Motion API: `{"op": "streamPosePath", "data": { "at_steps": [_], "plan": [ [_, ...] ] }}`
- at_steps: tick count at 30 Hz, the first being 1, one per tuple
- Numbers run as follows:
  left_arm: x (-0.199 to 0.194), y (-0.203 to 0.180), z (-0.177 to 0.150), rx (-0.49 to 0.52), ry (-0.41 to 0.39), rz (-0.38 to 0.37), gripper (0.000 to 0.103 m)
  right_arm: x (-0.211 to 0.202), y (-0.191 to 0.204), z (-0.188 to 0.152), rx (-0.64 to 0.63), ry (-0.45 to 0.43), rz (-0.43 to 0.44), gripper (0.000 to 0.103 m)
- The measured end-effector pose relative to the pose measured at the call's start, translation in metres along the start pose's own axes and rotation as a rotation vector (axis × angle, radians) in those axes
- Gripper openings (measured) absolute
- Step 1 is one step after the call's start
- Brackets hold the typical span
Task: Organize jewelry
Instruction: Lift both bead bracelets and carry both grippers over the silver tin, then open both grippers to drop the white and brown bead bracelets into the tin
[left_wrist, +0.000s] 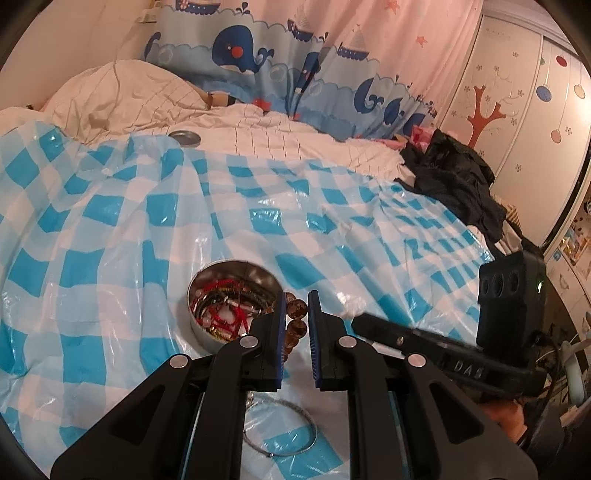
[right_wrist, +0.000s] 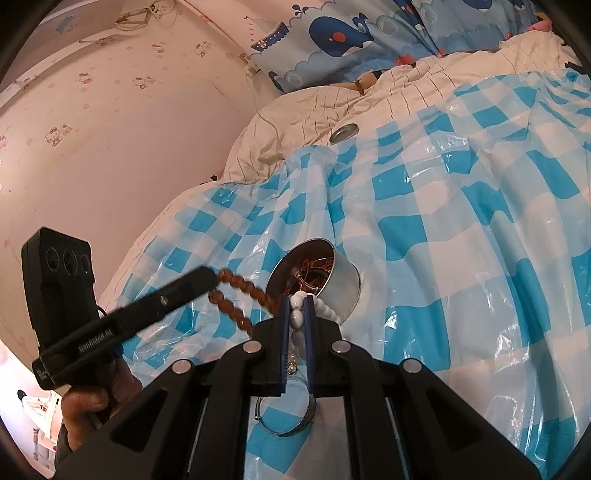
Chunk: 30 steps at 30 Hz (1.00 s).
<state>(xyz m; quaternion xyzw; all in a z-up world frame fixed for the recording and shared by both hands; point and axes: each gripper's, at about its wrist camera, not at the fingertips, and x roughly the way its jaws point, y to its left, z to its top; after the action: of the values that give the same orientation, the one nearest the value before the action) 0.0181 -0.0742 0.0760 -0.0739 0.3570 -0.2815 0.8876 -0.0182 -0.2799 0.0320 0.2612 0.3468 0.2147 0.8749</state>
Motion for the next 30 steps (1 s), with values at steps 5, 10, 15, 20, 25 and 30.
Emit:
{"op": "streamPosePath", "data": {
  "at_steps": [5,10,15,20,25,30],
  "plan": [
    [0.004,-0.001,0.007,-0.01,-0.012,-0.008,0.01,0.001,0.0,0.0,0.004,0.002,0.004,0.008],
    [0.01,-0.003,0.011,-0.015,-0.02,-0.014,0.01,0.002,0.0,-0.001,0.017,0.005,0.017,0.008],
    [0.021,0.003,0.018,-0.055,-0.053,0.022,0.01,0.001,-0.001,0.001,0.015,0.002,0.02,0.008],
    [0.048,0.035,0.013,-0.164,0.029,0.137,0.012,0.0,-0.002,0.002,0.02,0.0,0.023,0.008],
    [0.04,0.053,0.005,-0.212,0.034,0.165,0.027,0.0,-0.002,0.003,0.019,0.002,0.031,0.008],
    [0.022,0.065,0.003,-0.249,-0.004,0.158,0.04,0.002,0.012,0.011,0.017,-0.002,0.094,0.008]
  ]
}}
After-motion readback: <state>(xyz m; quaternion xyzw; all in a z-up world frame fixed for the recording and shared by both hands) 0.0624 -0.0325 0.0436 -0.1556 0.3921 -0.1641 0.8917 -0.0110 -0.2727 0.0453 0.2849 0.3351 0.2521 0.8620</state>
